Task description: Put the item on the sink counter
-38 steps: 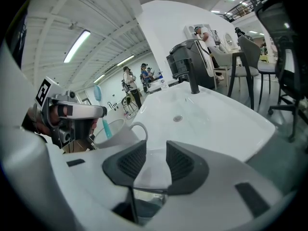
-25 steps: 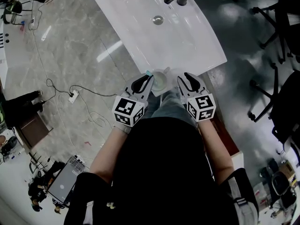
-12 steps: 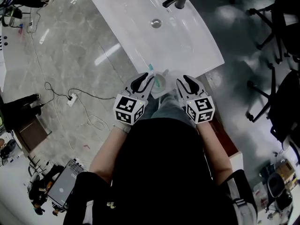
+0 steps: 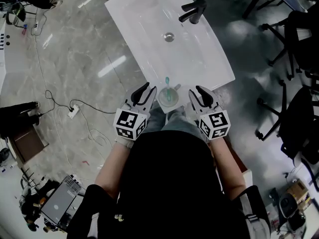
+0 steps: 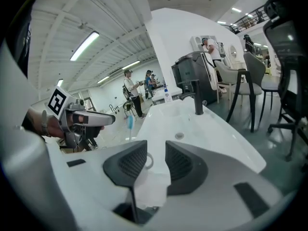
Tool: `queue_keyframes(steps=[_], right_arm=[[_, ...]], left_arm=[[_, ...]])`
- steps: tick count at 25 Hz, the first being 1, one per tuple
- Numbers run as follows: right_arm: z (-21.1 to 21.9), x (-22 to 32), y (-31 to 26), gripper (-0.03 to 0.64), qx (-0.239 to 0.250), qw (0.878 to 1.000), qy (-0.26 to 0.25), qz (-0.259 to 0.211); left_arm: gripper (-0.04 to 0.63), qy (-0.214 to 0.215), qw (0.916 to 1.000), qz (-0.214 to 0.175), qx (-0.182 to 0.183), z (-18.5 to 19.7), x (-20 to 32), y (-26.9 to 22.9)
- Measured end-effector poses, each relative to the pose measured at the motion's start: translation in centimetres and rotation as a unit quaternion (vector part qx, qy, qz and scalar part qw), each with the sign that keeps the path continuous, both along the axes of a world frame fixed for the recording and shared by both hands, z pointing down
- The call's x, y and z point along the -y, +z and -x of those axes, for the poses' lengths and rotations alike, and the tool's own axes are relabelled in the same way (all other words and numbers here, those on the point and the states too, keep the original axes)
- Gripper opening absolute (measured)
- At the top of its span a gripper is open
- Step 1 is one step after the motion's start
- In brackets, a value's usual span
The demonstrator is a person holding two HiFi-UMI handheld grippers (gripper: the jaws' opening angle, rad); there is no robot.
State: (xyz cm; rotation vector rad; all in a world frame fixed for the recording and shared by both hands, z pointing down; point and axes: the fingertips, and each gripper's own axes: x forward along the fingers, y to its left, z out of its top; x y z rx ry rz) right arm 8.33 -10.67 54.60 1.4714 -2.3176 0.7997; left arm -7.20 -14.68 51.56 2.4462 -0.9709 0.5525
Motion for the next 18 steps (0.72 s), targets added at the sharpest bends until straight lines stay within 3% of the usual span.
queue_keyframes(steps=[10,18], right_arm=[[2.0,4.1,-11.2,0.066,-0.006,0.993,-0.041,-0.107],[4.6,5.8,-18.5,0.054,-0.005,0.982,-0.081,-0.171]], left_arm=[[0.046,-0.060,0.9933,-0.098,-0.013,4.7,3.1,-8.9],[0.023,-0.110,0.9809,-0.151,-0.052,7.6,3.6,-14.7]])
